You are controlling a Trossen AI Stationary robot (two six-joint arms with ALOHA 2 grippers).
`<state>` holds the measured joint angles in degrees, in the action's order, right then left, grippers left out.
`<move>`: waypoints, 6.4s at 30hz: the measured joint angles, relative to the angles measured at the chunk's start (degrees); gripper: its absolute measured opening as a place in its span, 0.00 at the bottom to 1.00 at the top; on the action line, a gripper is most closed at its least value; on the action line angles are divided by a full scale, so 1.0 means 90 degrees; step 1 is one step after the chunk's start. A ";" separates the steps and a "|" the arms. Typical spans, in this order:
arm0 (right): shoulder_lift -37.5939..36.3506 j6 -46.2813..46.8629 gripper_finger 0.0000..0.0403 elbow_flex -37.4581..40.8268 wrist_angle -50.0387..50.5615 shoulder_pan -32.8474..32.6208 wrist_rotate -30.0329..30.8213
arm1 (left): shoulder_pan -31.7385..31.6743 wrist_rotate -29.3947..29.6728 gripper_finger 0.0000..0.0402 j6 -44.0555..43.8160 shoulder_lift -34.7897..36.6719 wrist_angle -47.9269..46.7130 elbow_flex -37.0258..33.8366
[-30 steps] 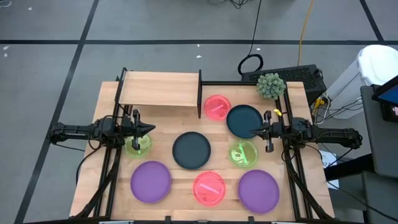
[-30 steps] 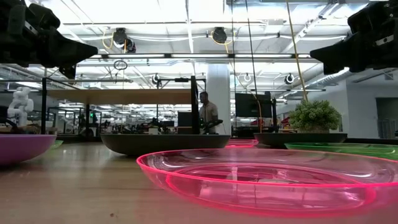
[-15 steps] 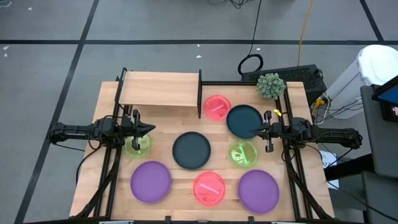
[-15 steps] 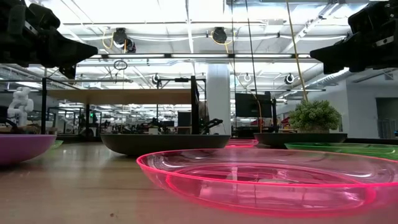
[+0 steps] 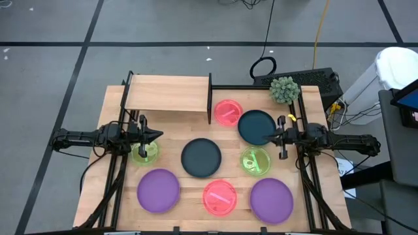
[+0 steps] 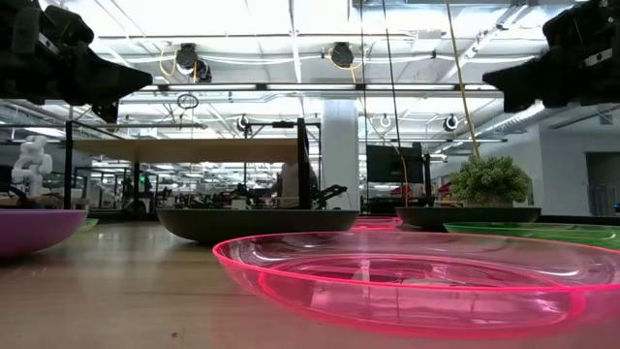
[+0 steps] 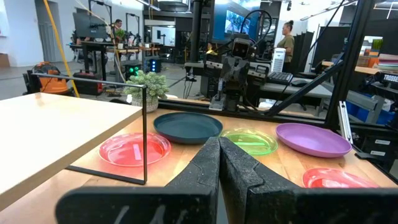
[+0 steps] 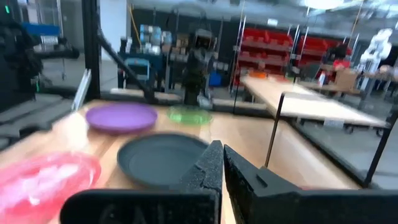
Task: Place and stack plates onto a shelf
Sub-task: Adjust the shelf on the table, then put the dark blue plate on the shelf
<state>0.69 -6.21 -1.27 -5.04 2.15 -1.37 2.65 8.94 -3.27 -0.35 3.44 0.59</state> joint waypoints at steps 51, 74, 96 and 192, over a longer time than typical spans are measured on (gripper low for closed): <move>0.6112 0.0722 0.00 -0.8262 0.4511 -0.0256 0.0492 | 0.0000 0.0001 0.02 -0.0002 -0.0001 0.0012 0.0000; 0.7046 0.1949 0.00 -0.8262 0.6231 -0.0461 0.0511 | 0.0000 -0.0001 0.02 -0.0177 -0.0001 0.0300 -0.0002; 0.7422 0.1840 0.00 -0.8245 0.6712 -0.0461 0.0680 | 0.0001 0.0192 0.02 -0.0399 -0.1934 -0.0775 0.3063; 0.7299 0.7861 0.00 -0.6531 0.9230 0.1124 0.0091 | -0.0648 -0.0386 0.02 -0.3209 -0.8027 -0.2839 0.5956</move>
<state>66.38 64.54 -60.05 78.03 12.27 -0.55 -3.18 5.46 -32.15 -72.60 -22.11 54.19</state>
